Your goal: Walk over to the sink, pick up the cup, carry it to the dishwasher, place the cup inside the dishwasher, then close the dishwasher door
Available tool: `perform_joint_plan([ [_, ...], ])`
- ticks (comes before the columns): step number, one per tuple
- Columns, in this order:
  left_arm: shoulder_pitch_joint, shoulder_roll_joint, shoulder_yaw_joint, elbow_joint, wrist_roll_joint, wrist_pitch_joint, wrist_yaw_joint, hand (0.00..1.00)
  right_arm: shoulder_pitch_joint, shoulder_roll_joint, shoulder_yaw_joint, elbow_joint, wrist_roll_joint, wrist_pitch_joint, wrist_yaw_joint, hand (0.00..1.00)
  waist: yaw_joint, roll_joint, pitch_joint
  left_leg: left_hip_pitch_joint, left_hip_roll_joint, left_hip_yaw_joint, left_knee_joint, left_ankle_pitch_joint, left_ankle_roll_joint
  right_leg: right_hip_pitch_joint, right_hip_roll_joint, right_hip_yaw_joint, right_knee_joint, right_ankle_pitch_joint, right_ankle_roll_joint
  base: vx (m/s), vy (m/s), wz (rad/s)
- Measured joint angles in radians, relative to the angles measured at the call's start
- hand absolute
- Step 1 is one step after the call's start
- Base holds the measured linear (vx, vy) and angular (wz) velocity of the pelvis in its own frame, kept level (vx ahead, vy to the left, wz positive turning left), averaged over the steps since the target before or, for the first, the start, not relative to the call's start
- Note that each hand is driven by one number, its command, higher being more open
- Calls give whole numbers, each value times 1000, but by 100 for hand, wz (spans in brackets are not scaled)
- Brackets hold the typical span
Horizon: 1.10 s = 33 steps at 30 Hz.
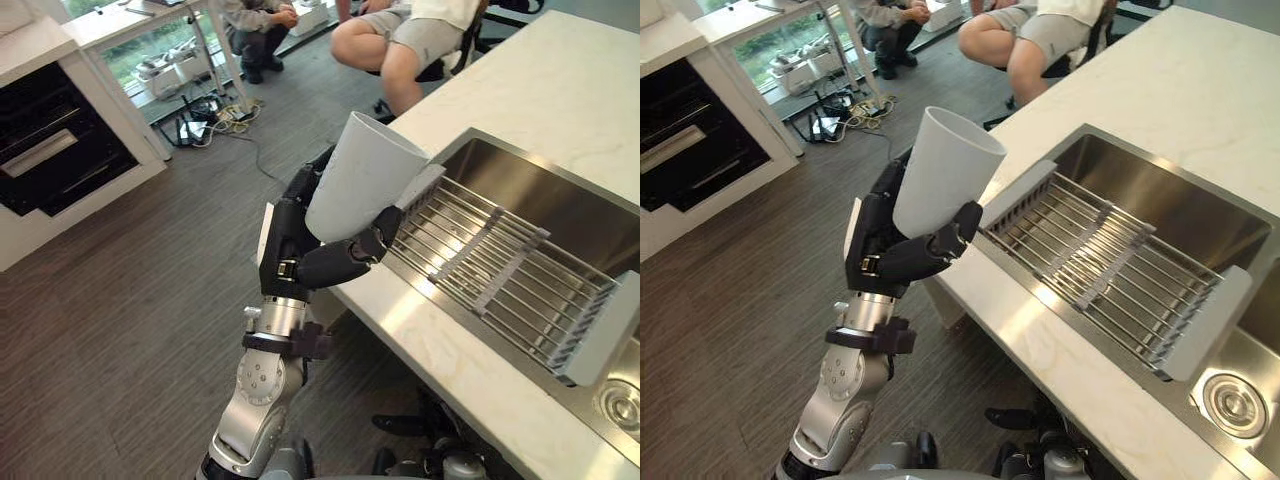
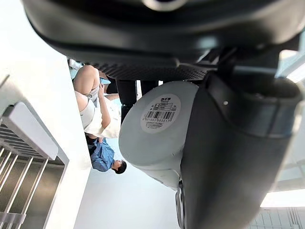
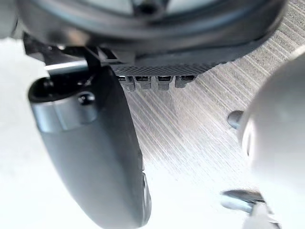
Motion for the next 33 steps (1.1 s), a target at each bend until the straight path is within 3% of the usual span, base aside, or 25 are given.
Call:
perform_joint_plan([
  [1, 0, 3, -10, 11, 0, 1, -2, 0, 0, 11, -19, 0, 0, 0, -2, 100, -13, 4, -7, 15, -6, -3, -50, 4, -4, 8, 0, -25, -9, 7, 12, -59, 184, 52],
  [2, 2, 11, -12, 27, 0, 1, -3, 0, 1, 20, -18, -1, 0, 0, -3, 100, -12, -12, -19, 22, -23, -9, -78, 25, -2, 13, -11, -35, -23, 18, 27, -65, 214, 45],
  [5, 6, 25, -6, 39, 0, 7, 0, 0, 5, 50, -16, -2, 0, -1, -2, 100, -14, -23, -31, 30, -47, -33, -88, 34, 8, 48, -26, -58, -64, 46, 50, -46, 141, 28],
  [11, 30, 22, 11, 38, 2, 7, 0, 0, 7, 79, -8, 13, -1, -1, 2, 100, -10, -23, -52, 40, -65, -48, -143, 75, 22, 61, -30, -78, -102, 80, 57, -59, 51, 11],
  [15, 43, 14, 58, 35, 3, 11, -16, 0, 21, 22, -89, 59, 42, 6, 68, 100, -1, -34, -59, 53, -76, -72, -154, 80, 23, 83, -41, -108, -98, 82, 64, -30, 19, 18],
  [18, 59, -9, 103, 19, 3, 9, -24, 0, 65, -31, -93, 55, 45, 11, 68, 100, 5, -55, -48, 54, -107, -102, -127, 52, 48, 70, -102, -139, 12, 21, 84, 20, 67, 40],
  [20, 61, -17, 143, 17, 6, 8, -16, 0, 83, -62, -92, 44, 19, -5, 94, 100, -1, -74, -31, 52, -142, -135, -67, 7, 76, 48, -188, -148, 196, -32, 95, 12, 97, 49],
  [22, 71, -5, 148, 13, 16, 8, -13, 0, 85, -65, -95, 35, -5, -7, 99, 100, -7, -81, -28, 52, -158, -174, -30, -13, 96, 6, -227, -82, 351, -19, 70, 34, 94, 61],
  [23, 75, 4, 145, 7, 29, 8, -10, 0, 86, -57, -95, 35, -6, -9, 95, 100, -9, -78, -28, 57, -162, -203, -17, -20, 104, -27, -231, -21, 428, 2, 32, 98, 62, 80],
  [24, 80, 7, 137, 1, 42, 5, -7, 0, 86, -56, -103, 30, -4, -14, 97, 100, -15, -74, -26, 55, -158, -231, -2, -24, 111, -69, -207, 59, 476, -16, 14, 116, 38, 92],
  [25, 78, 7, 135, -3, 53, 4, -2, 0, 88, -54, -97, 19, -4, -24, 98, 100, -18, -64, -20, 34, -147, -277, 24, -31, 114, -97, -125, 180, 440, -82, 18, 108, -6, 117],
  [26, 66, 6, 135, -4, 62, 3, 4, 0, 86, -43, -96, 6, -4, -28, 91, 100, -22, -70, -16, 18, -144, -331, 40, -32, 113, -125, -41, 300, 392, -113, 22, 70, -32, 118],
  [28, 66, 9, 133, -1, 62, 4, 10, 0, 87, -39, -97, 5, -3, -28, 80, 100, -39, -72, -14, -1, -153, -417, 61, -35, 100, -146, 43, 433, 308, -111, 34, 82, -99, 147],
  [30, 66, 14, 131, -1, 62, 4, 16, 0, 96, -37, -96, 4, -3, -27, 77, 100, -45, -91, -17, -19, -190, -476, 96, -45, 83, -143, 44, 464, 234, -93, 47, 97, -163, 143],
  [31, 70, 8, 128, 5, 62, 2, 19, 0, 107, -28, -94, 6, -3, -24, 77, 100, -36, -108, -8, -26, -244, -538, 137, -78, 76, -122, 1, 440, 203, -27, 55, 123, -216, 142],
  [32, 96, -8, 112, 4, 61, 7, 19, 0, 116, -47, -101, 2, -2, -19, 81, 100, -36, -75, -12, -54, -202, -508, 183, -117, 65, -92, 4, 375, 172, -31, 48, 125, -218, 145],
  [33, 101, -10, 110, 2, 62, 7, 18, 0, 117, -53, -99, 1, -2, -19, 82, 100, -34, -66, -14, -60, -188, -491, 195, -121, 56, -87, 7, 363, 166, -32, 47, 142, -181, 123],
])
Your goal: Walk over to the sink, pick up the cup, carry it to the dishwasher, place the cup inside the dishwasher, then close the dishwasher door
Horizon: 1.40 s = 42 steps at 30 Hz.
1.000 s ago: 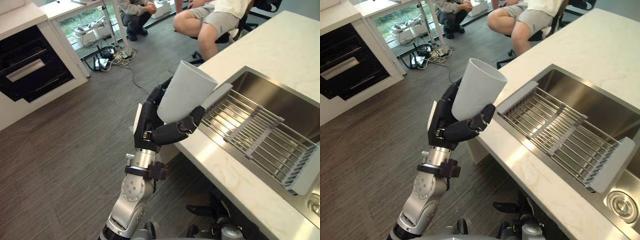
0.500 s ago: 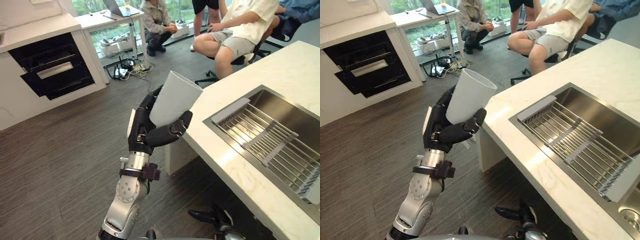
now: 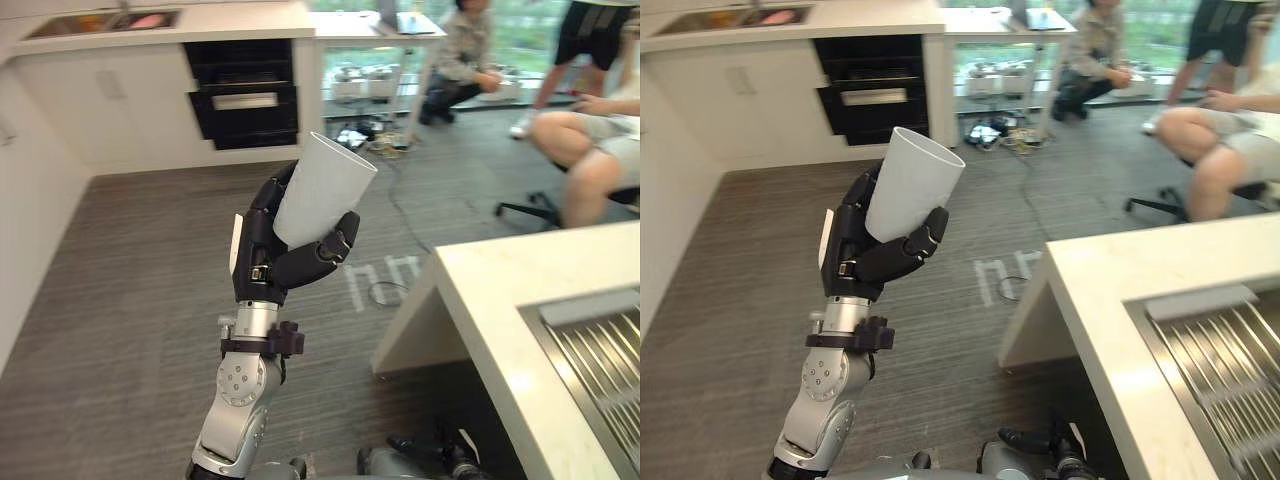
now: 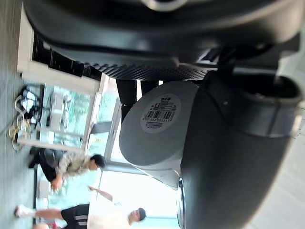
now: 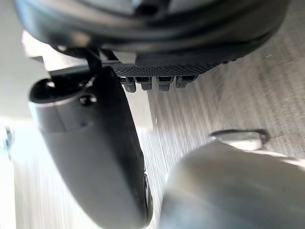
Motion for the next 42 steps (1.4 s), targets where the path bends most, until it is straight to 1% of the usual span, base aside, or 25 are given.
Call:
perform_joint_plan([
  [1, 13, -15, -20, -3, -1, 1, -18, 0, -2, -13, 5, -8, 0, 3, -5, 100, 13, 29, 5, -28, 71, 72, 66, -14, -40, 49, 14, -65, -31, 2, -5, 156, -188, 89],
  [2, 17, -22, -26, -4, -1, 1, -23, 0, -1, -13, 5, -14, 1, 4, -6, 100, 15, 32, 6, -37, 97, 101, 87, -17, -58, 70, 19, -88, -44, 2, -5, 182, -202, 113],
  [3, 25, -39, -25, -14, -2, 1, -33, 0, 1, -8, 8, -40, 2, 4, -6, 100, 18, 33, 7, -45, 141, 161, 113, -15, -72, 96, 27, -126, -53, 1, -6, 133, -146, 78],
  [4, 28, -49, -23, -22, -4, 1, -33, 0, -2, -3, 8, -64, 3, 2, -8, 100, 21, 32, 8, -53, 158, 217, 124, -15, -69, 106, 27, -148, -54, 1, -6, 102, -65, 88],
  [5, 27, -52, -21, -30, -16, 0, -34, 0, -9, 4, 6, -91, 4, -6, -8, 100, 20, 33, 7, -60, 173, 313, 120, -8, -47, 122, 21, -173, -62, 0, -7, 68, -11, 86],
  [6, 27, -48, -22, -38, -23, 0, -36, 0, -16, 10, 4, -101, 5, -13, -10, 100, 19, 28, 7, -60, 173, 383, 100, 3, -18, 139, 10, -197, -83, 0, -8, 63, 18, 82],
  [7, 27, -45, -23, -41, -25, -1, -37, 0, -20, 17, 4, -99, 5, -18, -12, 100, 21, 22, 5, -57, 168, 410, 79, 11, -6, 144, 3, -208, -97, -2, -9, 34, 34, 80],
  [8, 26, -41, -25, -43, -34, -3, -39, 0, -33, 32, 3, -83, 12, -24, -14, 100, 29, 9, 2, -46, 152, 436, 28, 32, 12, 152, -6, -228, -128, -2, -9, 39, 49, 55],
  [9, 26, -38, -21, -41, -43, -3, -38, 0, -43, 42, 3, -67, 19, -24, -13, 100, 35, 1, 2, -46, 140, 435, 7, 50, 12, 152, -13, -236, -140, 1, -6, 27, 38, 67],
  [10, 24, -28, -20, -32, -54, -3, -37, 0, -45, 56, 3, -53, 33, -24, -13, 100, 40, -4, 0, -42, 121, 435, -40, 84, 17, 160, -23, -263, -163, 12, 0, 10, 42, 62],
  [11, 24, -19, -19, -17, -60, -3, -37, 0, -45, 65, 3, -29, 37, -22, -12, 100, 45, -4, 0, -27, 102, 421, -87, 112, 21, 169, -32, -282, -174, 16, 3, -10, 29, 62],
  [12, 24, -15, -19, -9, -60, -3, -37, 0, -44, 68, 3, -22, 39, -18, -12, 100, 46, -4, 0, -18, 93, 414, -110, 126, 21, 174, -37, -291, -178, 17, 4, -20, 20, 51],
  [14, 28, -4, -23, 2, -60, 0, -39, 0, -43, 73, 3, 11, 39, -8, -9, 100, 46, -5, 0, 20, 72, 402, -201, 174, 22, 185, -49, -307, -184, 21, 6, -42, 5, 24],
  [16, 28, 0, -21, 2, -60, 0, -45, 0, -40, 71, 3, 14, 39, -1, -11, 100, 43, -9, -5, 40, 69, 414, -253, 184, 26, 185, -50, -304, -193, 27, 8, -76, 2, -7],
  [17, 29, 6, -21, 2, -60, 0, -49, 0, -36, 70, 2, 19, 40, 2, -13, 100, 38, -9, -16, 56, 74, 446, -287, 193, 33, 187, -48, -298, -204, 35, 10, -51, 0, -14],
  [18, 30, 8, -22, 2, -60, 0, -54, 0, -38, 68, 3, 22, 40, 4, -14, 100, 36, -12, -19, 63, 74, 456, -303, 201, 36, 187, -47, -294, -208, 38, 12, -9, 15, -16],
  [19, 31, 10, -22, 3, -60, 0, -65, 0, -40, 66, 2, 28, 40, 4, -16, 100, 29, -9, -28, 80, 69, 460, -336, 222, 32, 189, -47, -286, -216, 44, 16, 14, 28, -14],
  [20, 37, 11, -22, 3, -60, 0, -72, 0, -41, 65, 2, 33, 39, 5, -18, 100, 21, -12, -39, 91, 63, 460, -364, 241, 41, 188, -47, -282, -222, 48, 19, 14, 30, -12],
  [22, 42, 19, -21, 10, -60, -1, -77, 0, -41, 67, 3, 39, 39, 6, -18, 100, 17, -19, -49, 109, 57, 460, -395, 259, 43, 189, -45, -278, -225, 49, 20, 63, 30, -3],
  [25, 45, 57, -9, 69, -60, 1, -81, 0, -47, 76, 4, 47, 38, 9, -18, 100, 14, -27, -55, 121, 53, 458, -398, 261, 43, 200, -45, -268, -237, 51, 19, 40, 19, 2],
  [28, 63, 72, 19, 116, -60, 7, -79, 0, -64, 85, 5, 61, 38, 9, -16, 100, 12, -27, -55, 122, 56, 456, -399, 266, 42, 200, -40, -268, -239, 53, 17, -16, -3, 0],
  [32, 91, 75, 45, 121, -59, 9, -77, 0, -81, 87, 5, 86, 38, 14, -19, 100, 11, -27, -55, 121, 65, 446, -405, 276, 38, 202, -31, -274, -241, 57, 11, -39, -17, 3],
  [33, 107, 61, 78, 120, -59, 9, -63, 0, -120, 90, 4, 124, 31, 15, -27, 100, -8, -33, -25, 113, 88, 422, -406, 288, 20, 227, -2, -298, -295, 75, 0, -19, -12, 4],
  [42, 112, 52, 79, 118, -60, 9, -63, 0, -116, 88, 2, 124, 31, 15, -36, 100, -8, -29, -26, 109, 88, 421, -405, 288, 20, 228, -3, -302, -298, 75, 0, 0, 0, 1],
])
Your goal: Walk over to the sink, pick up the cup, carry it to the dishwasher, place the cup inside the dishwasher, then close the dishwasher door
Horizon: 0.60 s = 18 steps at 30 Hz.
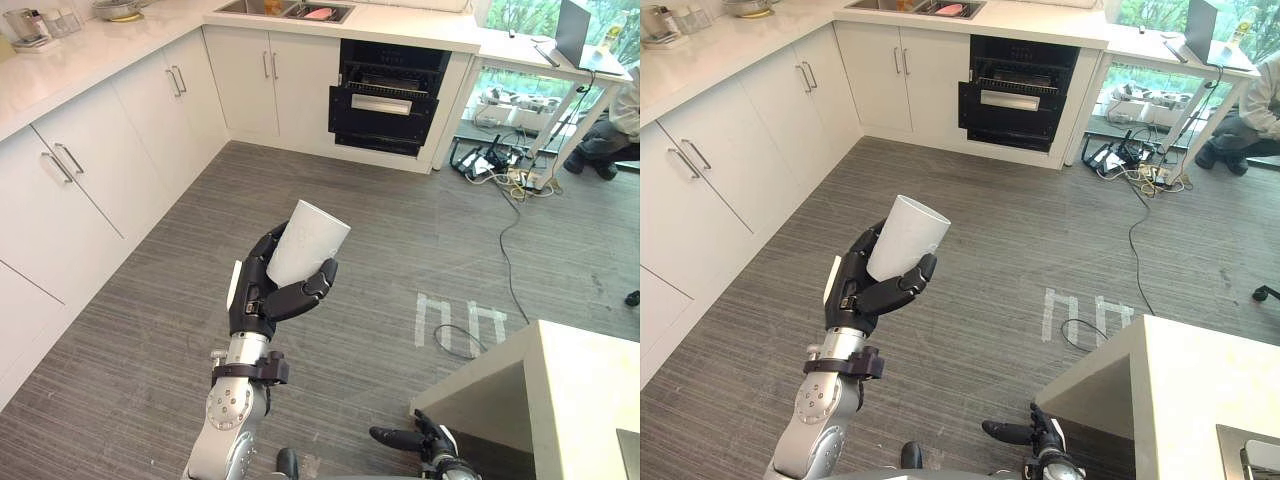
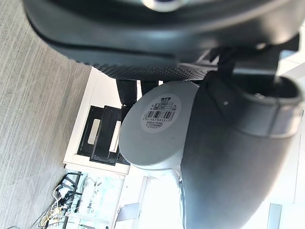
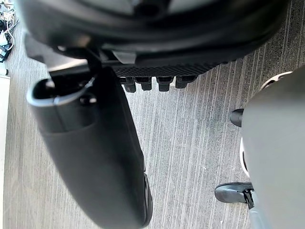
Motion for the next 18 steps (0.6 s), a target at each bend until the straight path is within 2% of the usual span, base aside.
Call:
perform_joint_plan([
  [6, 7, -43, 17, -22, 0, 0, 0, 0, 0, -9, -44, 2, 7, 0, -21, 100, 7, 3, -1, -19, -1, 14, 6, -3, -2, -15, -2, 3, 1, 1, 2, 2, 2, -2],
  [9, 7, -45, 18, -23, -1, 0, 1, 0, 1, -14, -76, 1, 8, 0, -40, 100, 25, 3, -1, -22, -1, 32, 8, -16, 0, -24, -5, 18, 1, 2, 3, 26, 23, -14],
  [11, 7, -45, 23, -23, -1, 0, 4, 0, -2, -19, -79, -6, 8, 0, -48, 100, 27, 2, -1, -33, -3, 43, 39, -49, 1, -26, -11, 29, 1, 2, 6, 48, 47, -21],
  [12, 7, -46, 26, -24, -1, 0, 4, 0, -3, -23, -79, -15, 8, 0, -48, 100, 27, 3, -1, -47, -5, 53, 71, -83, 11, -26, -19, 36, 1, 1, 10, 70, 72, -20],
  [14, 7, -50, 32, -28, -1, 0, 4, 0, -4, -28, -79, -32, 7, 0, -48, 100, 23, 5, -2, -68, -3, 94, 131, -128, 19, -34, -37, 43, 21, -14, 27, 104, 90, -9],
  [15, 8, -54, 30, -46, 0, 1, 3, 0, -2, -35, -81, -44, 5, 0, -50, 100, 14, 5, -1, -82, -8, 133, 178, -165, 27, -53, -69, 36, 81, -52, 45, 111, 87, 11],
  [17, 8, -64, 26, -67, 0, 1, 3, 0, -2, -46, -90, -45, -1, 0, -50, 100, 15, 6, 0, -82, -26, 139, 211, -200, 37, -78, -110, 41, 170, -91, 68, 170, 153, 12],
  [18, 9, -69, 24, -73, 0, 1, 3, 0, -2, -57, -94, -47, -1, 1, -51, 100, 16, 24, 0, -71, -35, 130, 223, -211, 42, -107, -135, 41, 275, -97, 74, 186, 193, 18],
])
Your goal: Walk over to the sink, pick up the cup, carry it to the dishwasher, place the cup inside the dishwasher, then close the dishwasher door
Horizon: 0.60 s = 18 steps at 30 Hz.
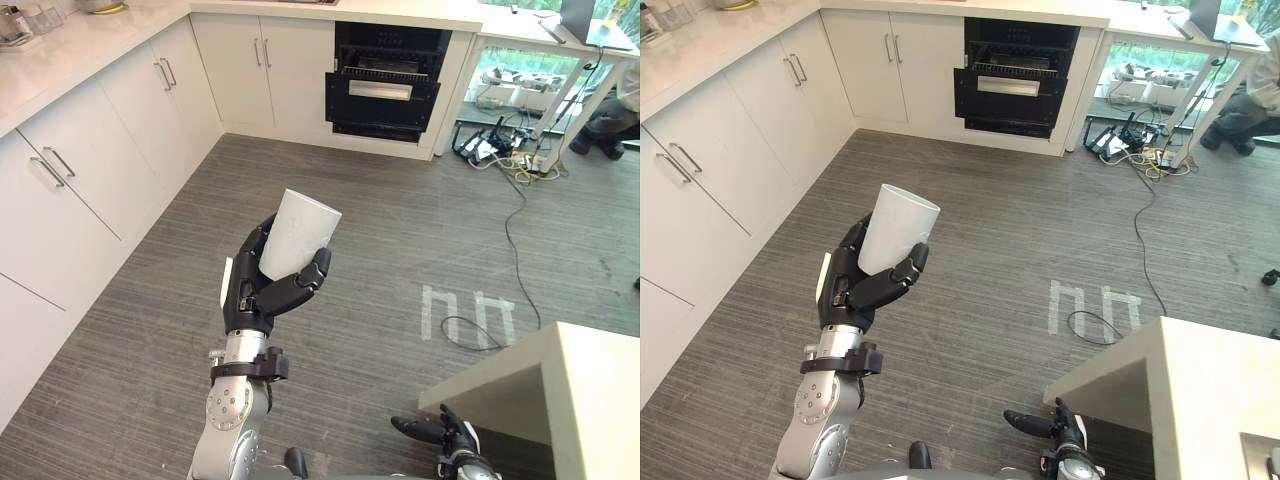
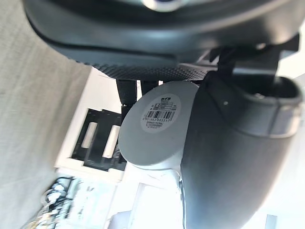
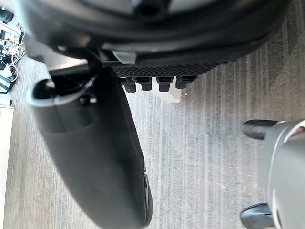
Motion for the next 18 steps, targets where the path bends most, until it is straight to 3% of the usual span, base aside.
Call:
perform_joint_plan([
  [1, 1, 1, -1, -4, 0, 0, 0, 0, 1, -3, -1, -1, 0, 1, 0, 100, -2, 7, -2, 7, -4, -8, 6, -5, 6, -18, -14, 0, 62, 0, 0, 209, 220, 34],
  [3, 2, 15, -8, -25, 0, 0, 0, 0, 14, 4, 5, -22, -1, 4, 0, 100, -8, 3, 9, 62, -35, -66, 22, -41, 34, -118, -69, 50, 374, 25, -17, 267, 187, 65],
  [5, 3, 21, -9, -25, 1, 0, 1, 0, 25, 15, 19, -45, -1, 4, 2, 100, -20, 10, 16, 89, -32, -117, 31, -61, 42, -162, -32, 112, 473, -23, -31, 269, 72, 89],
  [6, 3, 22, -6, -25, 0, -5, 5, 0, 30, 24, 32, -76, -1, 4, 4, 100, -20, 13, 21, 107, -30, -156, 24, -70, 39, -215, 6, 132, 473, -65, -53, 274, 34, 90],
  [8, 4, 24, -7, -25, 0, -7, 15, 0, 16, 31, 38, -87, -1, 2, 4, 100, -19, 15, 27, 126, -28, -190, 13, -77, 35, -270, 35, 127, 427, -77, -71, 301, -1, 71],
  [11, 4, 24, -11, -23, -1, -8, 19, 0, 3, 37, 58, -107, -2, 2, 1, 100, -24, 16, 28, 159, -13, -241, 11, -111, -6, -334, 99, 131, 262, -65, -69, 324, -77, 63],
  [12, 5, 25, -11, -23, -1, -8, 19, 0, 13, 39, 63, -127, -3, 2, 2, 100, -27, 8, 25, 166, -15, -258, 21, -130, -21, -336, 107, 136, 204, -32, -77, 403, -154, 70],
  [13, 13, 23, -12, -16, -1, -9, 19, 0, 38, 41, 70, -159, -9, 1, 1, 100, -32, -11, 11, 176, -24, -267, 54, -170, -55, -324, 94, 130, 156, 61, -112, 422, -176, 69],
  [14, 20, 9, -16, -5, -1, -6, 20, 0, 39, 31, 70, -161, -10, 1, 1, 100, -34, 13, 8, 178, -1, -268, 79, -190, -68, -308, 103, 105, 165, 51, -115, 518, -214, 60],
  [16, 52, -10, -28, -4, -2, -4, 19, 0, 44, 28, 73, -194, -12, 1, -3, 100, -38, 46, 12, 111, 72, -227, 321, -217, -113, -205, 158, 71, 91, 20, -135, 414, -189, 25],
  [17, 55, -12, -30, -4, -2, -4, 17, 0, 49, 28, 77, -209, -12, 1, -6, 100, -33, 47, 15, 76, 96, -211, 428, -208, -126, -175, 174, 69, 70, 19, -141, 491, -253, -5],
  [18, 60, -14, -34, -6, -2, -4, 9, 0, 67, 29, 92, -254, -12, 1, -11, 100, -19, 48, 21, 2, 157, -177, 656, -193, -146, -108, 207, 69, 29, 14, -153, 406, -201, -20],
])
